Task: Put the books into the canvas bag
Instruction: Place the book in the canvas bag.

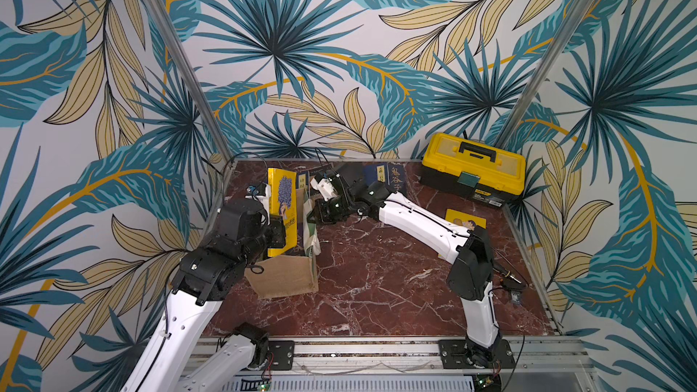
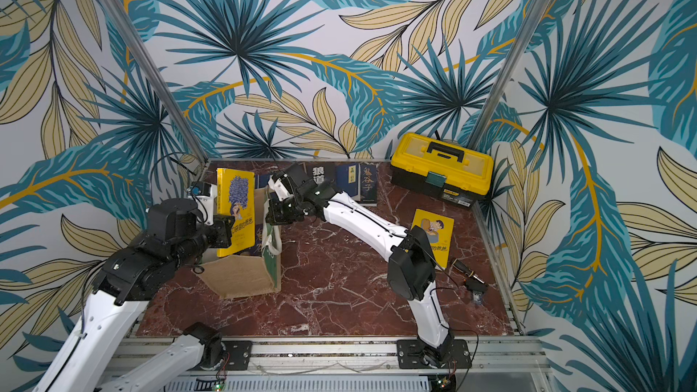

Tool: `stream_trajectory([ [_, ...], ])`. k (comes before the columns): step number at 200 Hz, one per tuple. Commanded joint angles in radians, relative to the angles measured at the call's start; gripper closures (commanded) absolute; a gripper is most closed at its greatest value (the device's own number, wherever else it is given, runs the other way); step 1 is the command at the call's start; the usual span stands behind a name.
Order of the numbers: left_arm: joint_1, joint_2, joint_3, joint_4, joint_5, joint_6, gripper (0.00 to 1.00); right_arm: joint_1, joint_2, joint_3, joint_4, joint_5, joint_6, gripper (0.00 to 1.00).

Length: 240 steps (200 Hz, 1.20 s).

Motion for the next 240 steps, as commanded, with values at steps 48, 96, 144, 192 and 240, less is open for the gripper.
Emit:
stream_trajectory([
  [48, -0.001, 0.026, 0.056, -0.092, 0.127, -0.042, 1.0, -0.002, -0.073, -0.014, 0.007, 0.059, -0.029, 1.0],
  [96, 0.0, 0.09, 0.048, -0.113, 0.22, -0.045, 1.0, -0.002, -0.052, 0.013, -0.015, 0.035, -0.033, 1.0],
  [144, 0.037, 0.211, 0.065, -0.112, 0.269, -0.068, 1.0, -0.002, -0.041, 0.029, -0.053, 0.003, -0.045, 1.0],
  [192, 0.19, 0.293, -0.019, -0.032, 0.521, -0.041, 1.0, -0.002, -0.038, 0.028, -0.059, -0.008, -0.05, 1.0],
  [240, 0.296, 0.343, -0.156, 0.034, 0.588, 0.003, 1.0, -0.002, -0.028, 0.029, -0.06, -0.016, -0.053, 1.0],
])
